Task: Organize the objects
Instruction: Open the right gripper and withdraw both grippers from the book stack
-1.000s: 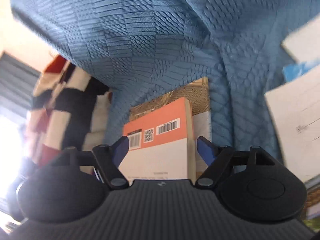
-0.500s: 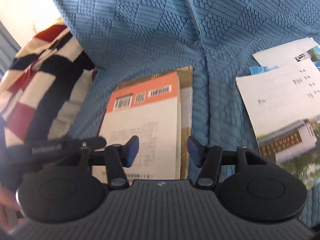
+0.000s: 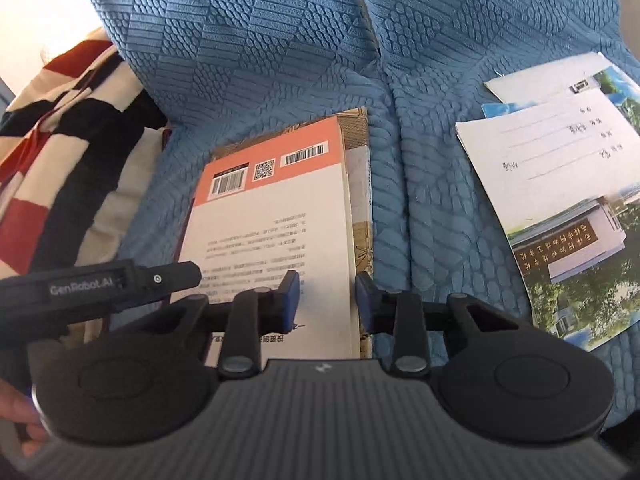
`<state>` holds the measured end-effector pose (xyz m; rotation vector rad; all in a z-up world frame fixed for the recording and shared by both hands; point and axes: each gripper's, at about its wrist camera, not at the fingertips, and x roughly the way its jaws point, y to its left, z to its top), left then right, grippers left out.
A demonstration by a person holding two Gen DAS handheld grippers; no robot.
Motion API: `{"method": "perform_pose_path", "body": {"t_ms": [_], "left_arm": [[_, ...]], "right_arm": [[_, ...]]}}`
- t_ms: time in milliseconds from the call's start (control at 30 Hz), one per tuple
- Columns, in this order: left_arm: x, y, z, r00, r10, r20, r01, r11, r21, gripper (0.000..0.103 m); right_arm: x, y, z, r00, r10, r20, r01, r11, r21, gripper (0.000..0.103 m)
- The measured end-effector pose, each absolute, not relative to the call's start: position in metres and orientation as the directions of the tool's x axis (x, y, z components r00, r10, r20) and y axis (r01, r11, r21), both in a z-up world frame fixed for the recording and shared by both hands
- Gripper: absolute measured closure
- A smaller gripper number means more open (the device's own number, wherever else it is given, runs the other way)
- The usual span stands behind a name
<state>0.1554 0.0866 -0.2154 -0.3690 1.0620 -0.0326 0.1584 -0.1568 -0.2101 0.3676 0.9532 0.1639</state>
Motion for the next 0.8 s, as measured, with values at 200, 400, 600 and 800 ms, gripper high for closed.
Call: {"method": "perform_pose_path", "body": {"t_ms": [200, 400, 600, 800], "left_arm": [[0.153, 0.085, -0.216, 0.484, -0.218, -0.848, -0.123, 0.942, -0.312, 0.052], [0.149, 0.089, -0.216, 0.48, -0.21, -0.852, -0.142, 0.94, -0.311, 0.051], [0.143, 0.093, -0.216, 0.482, -0.2, -0.853, -0.155, 0.939, -0.308, 0.051], [0.146, 0.1, -0.213, 0.466, -0.223, -0.856, -0.19, 0.92, -0.343, 0.052]], "right_arm": [[0.154, -0.153, -0.21, 0.572, 0.332, -0.75, -0.003, 0.916, 0.402, 0.074], [0.152, -0.142, -0.209, 0.573, 0.335, -0.748, -0.033, 0.921, 0.388, 0.075], [0.148, -0.136, -0.209, 0.571, 0.348, -0.744, -0.063, 0.922, 0.382, 0.076], [0.149, -0.14, -0.207, 0.576, 0.348, -0.739, -0.047, 0.917, 0.396, 0.079]]}}
